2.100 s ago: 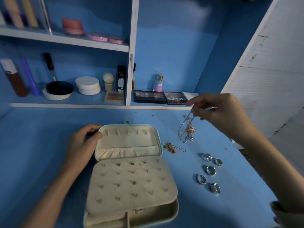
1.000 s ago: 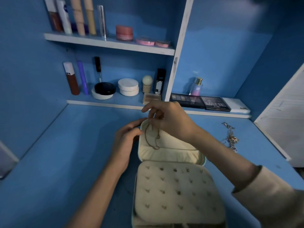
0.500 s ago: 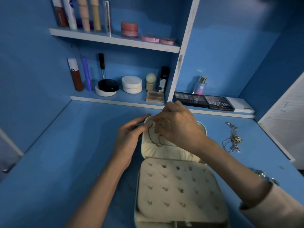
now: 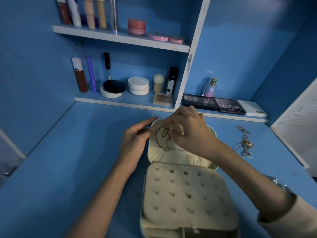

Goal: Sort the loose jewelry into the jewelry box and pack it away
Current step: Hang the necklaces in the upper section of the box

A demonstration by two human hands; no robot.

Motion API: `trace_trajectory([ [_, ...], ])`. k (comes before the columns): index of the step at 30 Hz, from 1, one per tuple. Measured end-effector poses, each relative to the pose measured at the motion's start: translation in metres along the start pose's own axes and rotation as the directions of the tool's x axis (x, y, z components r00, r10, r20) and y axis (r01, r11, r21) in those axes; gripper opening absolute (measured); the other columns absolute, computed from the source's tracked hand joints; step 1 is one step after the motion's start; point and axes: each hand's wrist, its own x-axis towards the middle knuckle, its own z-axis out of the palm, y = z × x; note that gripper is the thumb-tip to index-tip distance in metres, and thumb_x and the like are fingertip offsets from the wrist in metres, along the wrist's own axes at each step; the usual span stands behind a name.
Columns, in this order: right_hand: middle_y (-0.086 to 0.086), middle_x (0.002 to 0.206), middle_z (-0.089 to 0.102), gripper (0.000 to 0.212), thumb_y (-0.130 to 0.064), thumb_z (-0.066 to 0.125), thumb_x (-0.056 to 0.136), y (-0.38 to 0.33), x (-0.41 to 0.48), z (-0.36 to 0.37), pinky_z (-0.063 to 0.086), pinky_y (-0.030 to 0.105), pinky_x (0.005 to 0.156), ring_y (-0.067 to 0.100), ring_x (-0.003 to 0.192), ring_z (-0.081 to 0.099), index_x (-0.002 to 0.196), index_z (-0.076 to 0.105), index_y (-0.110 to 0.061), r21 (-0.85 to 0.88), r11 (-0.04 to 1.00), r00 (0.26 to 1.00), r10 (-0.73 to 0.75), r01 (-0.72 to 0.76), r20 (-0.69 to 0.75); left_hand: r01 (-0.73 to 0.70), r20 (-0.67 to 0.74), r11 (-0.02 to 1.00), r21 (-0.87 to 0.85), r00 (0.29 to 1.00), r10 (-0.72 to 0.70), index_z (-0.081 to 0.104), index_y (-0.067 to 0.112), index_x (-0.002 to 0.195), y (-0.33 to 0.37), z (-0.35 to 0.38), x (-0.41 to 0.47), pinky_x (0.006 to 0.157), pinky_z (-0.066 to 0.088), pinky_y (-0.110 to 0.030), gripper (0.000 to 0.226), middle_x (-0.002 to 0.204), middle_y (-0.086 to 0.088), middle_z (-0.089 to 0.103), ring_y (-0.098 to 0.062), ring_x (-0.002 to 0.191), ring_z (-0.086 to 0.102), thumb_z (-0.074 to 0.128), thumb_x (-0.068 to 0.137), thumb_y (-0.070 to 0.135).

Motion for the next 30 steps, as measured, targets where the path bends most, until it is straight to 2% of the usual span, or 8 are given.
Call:
trace_trajectory([
  [4, -0.001, 0.087, 0.058, 0.022, -0.011, 0.057, 0.075, 0.001, -0.021, -0.001, 0.040, 0.033, 0.071, 0.020, 0.087, 0.047, 0.095, 0.065, -0.018, -0.019, 1.000, 0.997, 0.006, -0.008, -0.080, 0.004, 0.005, 1.000, -0.010, 1.000, -0.004, 0.071, 0.026, 0.102, 0.001, 0.000, 0.000, 0.091, 0.049, -0.026, 0.030, 0.103, 0.005, 0.074, -0.011, 0.103, 0.066, 0.059, 0.088, 0.002],
  [6, -0.004, 0.084, 0.059, 0.017, -0.016, 0.059, 0.080, 0.000, -0.031, 0.000, 0.044, 0.033, 0.073, 0.016, 0.085, 0.050, 0.096, 0.064, -0.019, 0.011, 0.999, 0.998, 0.052, -0.052, 0.026, -0.003, -0.002, 1.000, 0.012, 1.000, 0.003, 0.071, 0.027, 0.102, 0.001, 0.000, -0.001, 0.094, 0.048, -0.028, 0.030, 0.103, 0.006, 0.073, -0.010, 0.103, 0.066, 0.059, 0.088, 0.003],
  [9, -0.013, 0.077, 0.050, 0.012, -0.028, 0.061, 0.083, -0.004, -0.038, 0.001, 0.036, 0.017, 0.064, 0.005, 0.073, 0.045, 0.094, 0.062, -0.021, 0.133, 0.983, 0.979, 0.102, -0.126, 0.175, -0.012, -0.010, 1.000, 0.028, 1.000, 0.013, 0.071, 0.029, 0.101, 0.001, 0.000, -0.002, 0.098, 0.048, -0.031, 0.032, 0.103, 0.008, 0.073, -0.007, 0.100, 0.066, 0.060, 0.088, 0.002],
  [13, -0.002, 0.082, 0.054, 0.020, -0.028, 0.058, 0.085, -0.007, -0.040, 0.000, 0.034, 0.010, 0.069, 0.008, 0.078, 0.039, 0.076, 0.063, -0.010, 0.131, 0.987, 0.976, 0.059, -0.088, 0.211, -0.008, -0.014, 0.999, 0.036, 1.000, 0.009, 0.071, 0.030, 0.101, 0.003, 0.000, -0.003, 0.095, 0.050, -0.030, 0.032, 0.099, 0.011, 0.073, -0.004, 0.095, 0.067, 0.061, 0.087, 0.002],
  [16, -0.007, 0.081, 0.051, 0.012, -0.023, 0.058, 0.086, -0.010, -0.042, -0.003, 0.033, 0.008, 0.067, 0.008, 0.078, 0.041, 0.094, 0.064, -0.015, 0.131, 0.989, 0.983, 0.039, -0.063, 0.179, -0.017, -0.019, 0.999, 0.052, 1.000, 0.018, 0.071, 0.031, 0.101, 0.003, 0.000, -0.002, 0.094, 0.050, -0.029, 0.032, 0.100, 0.011, 0.073, -0.004, 0.096, 0.067, 0.061, 0.088, 0.003],
  [20, -0.018, 0.078, 0.037, 0.051, -0.025, 0.055, 0.089, -0.013, -0.044, -0.003, 0.032, 0.014, 0.063, 0.002, 0.073, 0.038, 0.137, 0.041, -0.027, 0.112, 0.991, 0.986, 0.056, -0.074, 0.158, -0.021, -0.023, 0.998, 0.055, 0.999, 0.022, 0.070, 0.030, 0.103, 0.003, 0.000, -0.003, 0.091, 0.050, -0.024, 0.032, 0.101, 0.011, 0.073, -0.002, 0.093, 0.067, 0.061, 0.088, 0.003],
  [25, -0.024, 0.074, 0.037, 0.030, -0.022, 0.057, 0.088, -0.014, -0.046, -0.002, 0.032, 0.003, 0.071, 0.000, 0.075, 0.040, 0.117, 0.064, -0.020, 0.130, 0.991, 0.990, 0.001, -0.020, 0.141, -0.022, -0.021, 0.998, 0.060, 1.000, 0.024, 0.069, 0.031, 0.102, 0.004, -0.001, -0.002, 0.088, 0.050, -0.022, 0.032, 0.104, 0.008, 0.072, -0.002, 0.094, 0.066, 0.061, 0.087, 0.003],
  [30, -0.017, 0.072, 0.047, 0.042, -0.023, 0.059, 0.088, -0.011, -0.043, -0.004, 0.036, 0.006, 0.064, -0.004, 0.068, 0.046, 0.130, 0.054, -0.025, 0.210, 0.973, 0.984, 0.065, -0.099, 0.163, -0.026, -0.016, 0.999, 0.047, 1.000, 0.027, 0.069, 0.030, 0.102, 0.004, -0.001, -0.002, 0.085, 0.051, -0.020, 0.033, 0.102, 0.010, 0.072, -0.002, 0.093, 0.067, 0.061, 0.087, 0.002],
])
